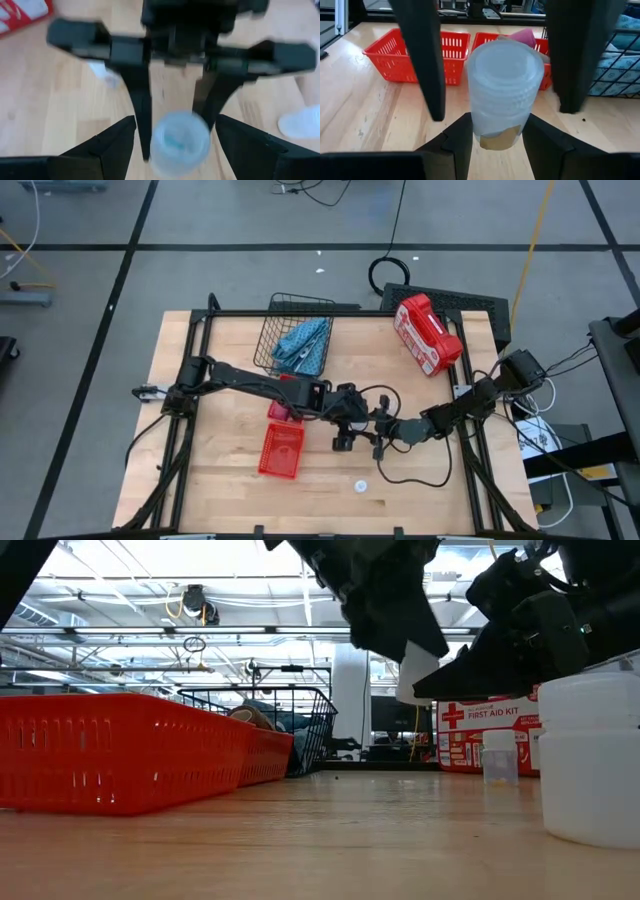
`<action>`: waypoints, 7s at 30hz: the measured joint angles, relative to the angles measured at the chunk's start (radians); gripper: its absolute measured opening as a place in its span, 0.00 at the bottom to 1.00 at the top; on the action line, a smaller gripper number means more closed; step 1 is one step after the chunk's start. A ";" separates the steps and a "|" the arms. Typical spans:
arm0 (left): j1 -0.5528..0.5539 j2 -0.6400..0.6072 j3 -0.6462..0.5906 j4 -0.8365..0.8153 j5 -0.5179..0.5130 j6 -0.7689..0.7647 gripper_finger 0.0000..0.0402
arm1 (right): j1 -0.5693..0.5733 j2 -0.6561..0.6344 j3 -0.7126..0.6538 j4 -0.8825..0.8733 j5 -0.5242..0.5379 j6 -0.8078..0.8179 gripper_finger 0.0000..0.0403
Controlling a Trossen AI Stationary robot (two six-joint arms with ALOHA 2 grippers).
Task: Pick & place medical supplies in basket/bin
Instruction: Put the top white pill bottle into the bottom red bin
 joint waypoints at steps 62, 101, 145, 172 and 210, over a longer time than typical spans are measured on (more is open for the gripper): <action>-0.050 -0.256 -0.099 -0.185 -0.096 -0.114 0.35 | 0.005 0.000 -0.001 -0.030 -0.027 0.053 0.41; -0.423 -0.722 -1.110 0.284 -0.527 -0.873 0.35 | 0.007 0.000 -0.001 0.006 -0.026 0.052 0.39; -0.389 -0.668 -1.107 0.290 -0.569 -0.972 0.54 | 0.007 0.000 -0.001 0.007 -0.026 0.052 0.39; -0.390 -0.668 -1.107 0.397 -0.565 -0.860 0.55 | 0.007 0.000 -0.001 0.009 -0.052 0.052 0.39; -0.785 -0.872 -1.065 0.164 -0.223 -1.093 0.56 | 0.007 0.000 -0.001 0.009 -0.053 0.052 0.39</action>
